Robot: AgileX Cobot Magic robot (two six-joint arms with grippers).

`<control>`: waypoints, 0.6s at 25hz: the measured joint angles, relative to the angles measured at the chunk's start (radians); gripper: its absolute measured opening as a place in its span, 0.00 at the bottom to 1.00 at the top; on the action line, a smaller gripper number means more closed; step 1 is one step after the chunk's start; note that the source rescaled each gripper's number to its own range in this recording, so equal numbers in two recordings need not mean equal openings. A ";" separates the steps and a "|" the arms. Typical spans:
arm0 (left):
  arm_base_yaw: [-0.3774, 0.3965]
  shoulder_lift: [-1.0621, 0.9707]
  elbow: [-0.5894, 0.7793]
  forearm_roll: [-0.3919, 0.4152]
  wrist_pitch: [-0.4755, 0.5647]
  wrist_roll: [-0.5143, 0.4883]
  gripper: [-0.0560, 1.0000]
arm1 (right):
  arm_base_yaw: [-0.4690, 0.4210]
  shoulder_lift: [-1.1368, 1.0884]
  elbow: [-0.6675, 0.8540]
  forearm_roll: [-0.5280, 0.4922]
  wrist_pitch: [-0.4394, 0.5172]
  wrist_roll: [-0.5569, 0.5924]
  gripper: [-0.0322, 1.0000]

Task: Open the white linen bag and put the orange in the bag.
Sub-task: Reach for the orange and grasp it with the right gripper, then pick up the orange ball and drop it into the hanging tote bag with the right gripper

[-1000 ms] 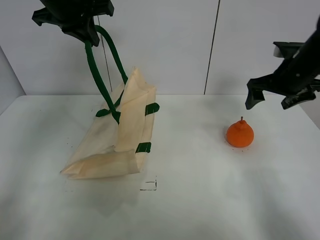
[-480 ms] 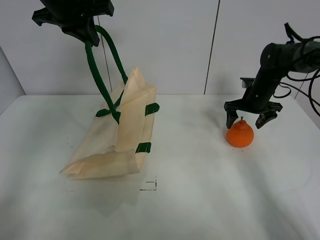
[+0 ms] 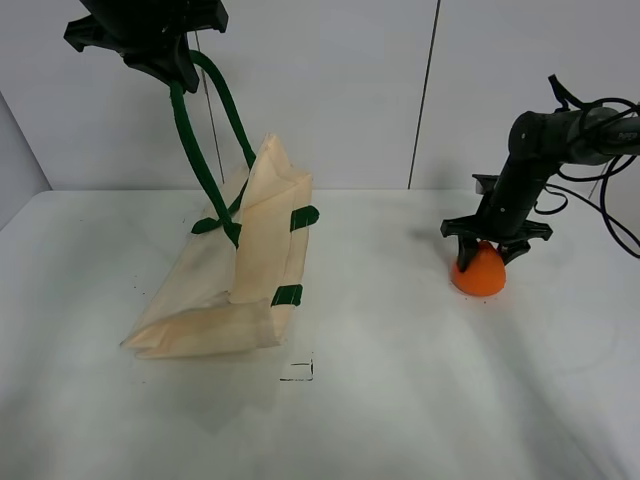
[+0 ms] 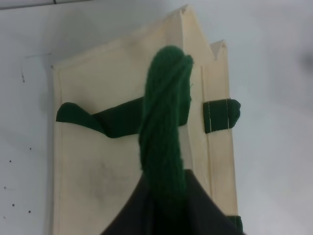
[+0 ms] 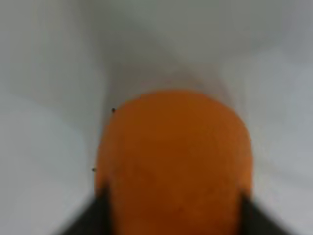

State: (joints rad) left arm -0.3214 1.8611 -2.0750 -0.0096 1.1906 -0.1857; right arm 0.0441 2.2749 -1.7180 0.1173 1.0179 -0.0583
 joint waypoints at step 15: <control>0.000 -0.004 0.000 0.000 0.000 0.000 0.05 | 0.054 -0.119 -0.380 0.343 0.163 -0.033 0.03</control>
State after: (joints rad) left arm -0.3214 1.8568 -2.0750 -0.0096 1.1906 -0.1857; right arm 0.0980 2.1555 -2.0981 0.4599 1.1804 -0.0913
